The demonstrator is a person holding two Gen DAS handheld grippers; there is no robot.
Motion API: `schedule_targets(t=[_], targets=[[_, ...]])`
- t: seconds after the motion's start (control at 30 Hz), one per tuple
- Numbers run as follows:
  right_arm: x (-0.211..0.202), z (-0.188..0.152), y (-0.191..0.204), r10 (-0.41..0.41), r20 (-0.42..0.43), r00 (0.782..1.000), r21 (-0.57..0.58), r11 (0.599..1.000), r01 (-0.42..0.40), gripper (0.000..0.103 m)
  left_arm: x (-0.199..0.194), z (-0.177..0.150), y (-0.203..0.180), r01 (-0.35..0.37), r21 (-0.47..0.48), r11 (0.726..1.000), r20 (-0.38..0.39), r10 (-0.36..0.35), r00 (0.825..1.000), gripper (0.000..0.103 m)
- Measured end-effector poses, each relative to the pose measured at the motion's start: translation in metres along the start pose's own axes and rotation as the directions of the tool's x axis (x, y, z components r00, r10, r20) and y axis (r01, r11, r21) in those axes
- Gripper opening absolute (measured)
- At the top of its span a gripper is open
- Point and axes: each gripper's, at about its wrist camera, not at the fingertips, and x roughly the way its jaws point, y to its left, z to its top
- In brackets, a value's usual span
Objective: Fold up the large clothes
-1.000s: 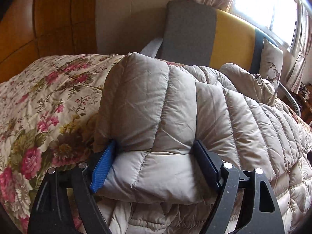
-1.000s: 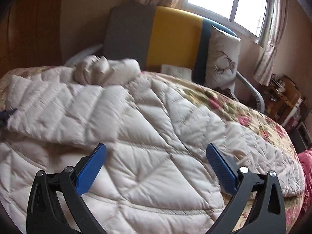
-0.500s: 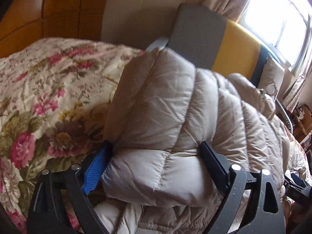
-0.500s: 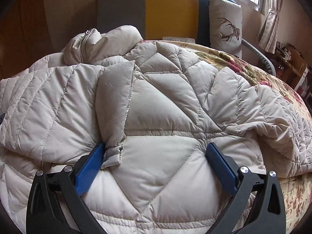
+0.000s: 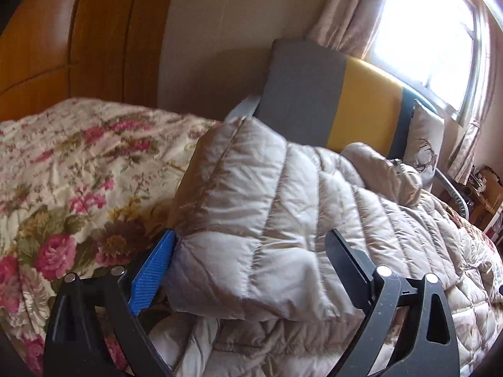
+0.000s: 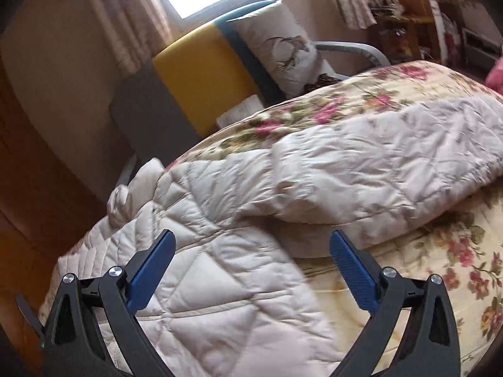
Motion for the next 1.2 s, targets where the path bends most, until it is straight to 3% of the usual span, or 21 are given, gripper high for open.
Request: schedule_targets(t=[0.13, 0.27, 0.5, 0.67, 0.73, 0.83, 0.9, 1.0, 1.2], targets=[[-0.016, 0.013, -0.082, -0.089, -0.026, 0.996, 0.192, 0.977, 0.092, 0.084, -0.005, -0.001, -0.007, -0.004, 0.032, 0.999, 0.015, 0.004, 1.000, 0.097], [-0.033, 0.022, -0.155, -0.097, 0.017, 0.995, 0.395, 0.915, 0.082, 0.076, 0.003, -0.001, -0.008, -0.024, 0.033, 0.999, -0.025, 0.025, 0.999, 0.097], [-0.053, 0.048, -0.215, -0.132, 0.162, 0.978, 0.547, 0.837, 0.022, 0.075, 0.020, -0.003, -0.005, -0.045, 0.018, 0.999, -0.107, 0.047, 0.993, 0.099], [-0.052, 0.065, -0.235, -0.156, 0.173, 0.972, 0.602, 0.798, 0.021, 0.070, 0.027, -0.004, -0.006, -0.059, 0.025, 0.998, -0.139, 0.062, 0.988, 0.099], [-0.051, 0.071, -0.239, -0.194, 0.126, 0.973, 0.590, 0.803, 0.084, 0.045, 0.027, -0.003, -0.006, -0.058, 0.025, 0.998, -0.138, 0.061, 0.989, 0.099], [-0.051, 0.074, -0.246, -0.222, 0.083, 0.971, 0.588, 0.798, 0.133, 0.028, 0.027, -0.003, -0.006, -0.055, 0.021, 0.998, -0.137, 0.057, 0.989, 0.099], [-0.056, 0.077, -0.240, -0.225, 0.085, 0.971, 0.568, 0.812, 0.139, 0.023, 0.027, -0.003, -0.005, -0.050, 0.017, 0.999, -0.135, 0.052, 0.990, 0.099], [-0.060, 0.086, -0.216, -0.234, 0.120, 0.965, 0.483, 0.863, 0.149, 0.022, 0.025, -0.003, -0.004, -0.034, 0.006, 0.999, -0.126, 0.034, 0.991, 0.099], [-0.054, 0.098, -0.125, -0.221, 0.168, 0.961, 0.232, 0.956, 0.179, 0.022, 0.020, -0.003, -0.001, -0.007, -0.008, 1.000, -0.102, 0.006, 0.995, 0.099]])
